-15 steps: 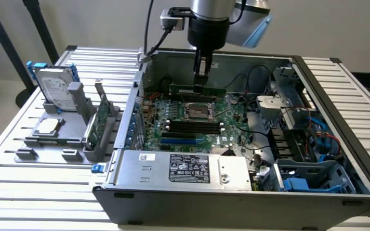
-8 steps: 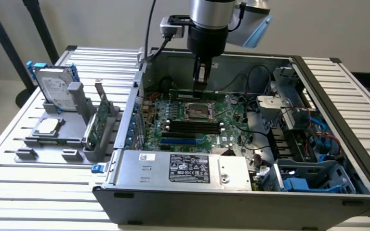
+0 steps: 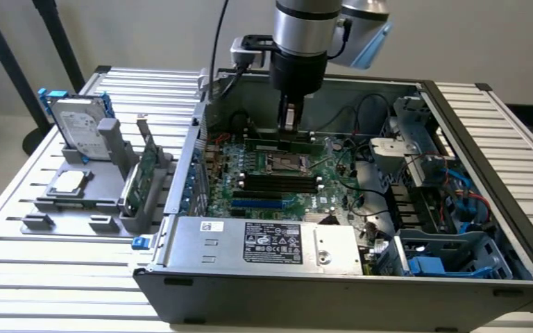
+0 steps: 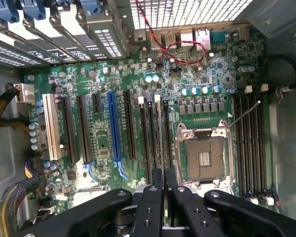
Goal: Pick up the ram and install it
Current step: 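Insert the ram into the slot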
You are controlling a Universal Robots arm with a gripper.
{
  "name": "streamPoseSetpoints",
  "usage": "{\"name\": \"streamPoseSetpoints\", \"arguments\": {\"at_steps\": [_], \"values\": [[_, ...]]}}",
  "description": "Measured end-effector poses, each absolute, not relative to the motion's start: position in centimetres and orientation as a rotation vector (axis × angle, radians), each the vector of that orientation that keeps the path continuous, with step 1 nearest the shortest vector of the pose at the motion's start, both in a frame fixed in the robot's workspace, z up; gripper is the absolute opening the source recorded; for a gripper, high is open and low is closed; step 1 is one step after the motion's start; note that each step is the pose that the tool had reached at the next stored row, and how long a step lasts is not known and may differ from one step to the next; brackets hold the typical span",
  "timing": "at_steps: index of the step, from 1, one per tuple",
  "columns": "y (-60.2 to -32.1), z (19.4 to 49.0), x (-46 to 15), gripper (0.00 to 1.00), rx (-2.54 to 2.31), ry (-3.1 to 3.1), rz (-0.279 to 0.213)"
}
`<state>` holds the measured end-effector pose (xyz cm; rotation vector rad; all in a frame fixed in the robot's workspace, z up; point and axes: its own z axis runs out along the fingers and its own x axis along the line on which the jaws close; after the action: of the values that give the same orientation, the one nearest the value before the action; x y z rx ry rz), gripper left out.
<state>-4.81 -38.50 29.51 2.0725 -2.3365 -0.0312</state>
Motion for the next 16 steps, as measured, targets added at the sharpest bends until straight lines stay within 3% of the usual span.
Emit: {"name": "streamPoseSetpoints", "arguments": {"at_steps": [16], "values": [[-39.7, 26.6, -4.8, 0.13, 2.089, -2.322, -0.031]]}}
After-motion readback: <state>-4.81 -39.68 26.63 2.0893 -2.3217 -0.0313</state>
